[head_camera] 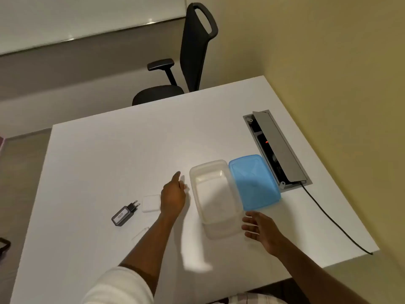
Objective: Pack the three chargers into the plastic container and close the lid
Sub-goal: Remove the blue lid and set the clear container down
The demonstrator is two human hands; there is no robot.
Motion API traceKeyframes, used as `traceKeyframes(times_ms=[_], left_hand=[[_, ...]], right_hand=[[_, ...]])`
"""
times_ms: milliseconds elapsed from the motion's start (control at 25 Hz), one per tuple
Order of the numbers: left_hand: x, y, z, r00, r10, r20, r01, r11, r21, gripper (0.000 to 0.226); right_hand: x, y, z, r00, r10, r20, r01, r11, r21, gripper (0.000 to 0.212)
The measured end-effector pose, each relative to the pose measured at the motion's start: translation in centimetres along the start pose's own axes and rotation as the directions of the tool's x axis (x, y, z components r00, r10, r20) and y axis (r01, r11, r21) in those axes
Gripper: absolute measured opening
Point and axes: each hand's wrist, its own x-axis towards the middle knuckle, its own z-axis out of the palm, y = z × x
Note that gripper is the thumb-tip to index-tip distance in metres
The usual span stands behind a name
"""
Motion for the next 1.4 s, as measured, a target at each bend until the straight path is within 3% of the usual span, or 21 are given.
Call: traceKeyframes(times_ms=[80, 240, 440, 640, 880, 1040, 1240, 1400], left_hand=[[1.6, 1.2, 0.7, 1.0, 0.03, 0.0, -0.03, 1.0, 0.002, 0.047], [4.3, 2.8, 1.6, 0.989, 0.051, 0.142, -0.063, 0.994, 0.083, 0.058], [5.8, 3.0, 2.5, 0.962, 0.031, 0.272, -0.068, 0.99, 0.127, 0.054], [4.4, 2.0, 1.4, 0.969, 0.002, 0.246, -0.035, 0.991, 0.129, 0.048], [-1.7, -1.7, -2.2, 0.981, -0.106, 0.166, 0.102, 0.994, 0.028, 0.034], [-7.7, -4.2, -2.7, 0.948, -0.231, 0.219, 0.255, 0.963, -0.091, 0.026], [-12.4, -5.2, -1.6, 0.917, -0.294, 0.269, 0.344, 0.925, -0.164, 0.019], [-13.5, -5.8, -1.5, 0.901, -0.32, 0.291, 0.384, 0.901, -0.199, 0.03]], right_hand=[[0.3, 0.3, 0.2, 1.0, 0.012, 0.004, -0.012, 1.0, 0.006, 0.027], [0.7, 0.0, 0.2, 0.999, 0.002, 0.054, -0.004, 0.999, 0.043, 0.028], [1.5, -1.4, 0.0, 0.995, 0.008, 0.097, -0.009, 1.0, 0.009, 0.032], [1.6, -1.3, 0.5, 0.994, -0.05, 0.097, 0.053, 0.998, -0.031, 0.027], [1.2, -2.1, 1.5, 0.976, -0.185, 0.117, 0.192, 0.98, -0.051, 0.023], [1.4, -3.3, 2.8, 0.965, -0.226, 0.13, 0.248, 0.95, -0.191, 0.016], [2.6, -4.4, 4.3, 0.953, -0.274, 0.127, 0.302, 0.875, -0.377, 0.03], [3.2, -4.8, 5.6, 0.942, -0.312, 0.121, 0.332, 0.834, -0.44, 0.024]])
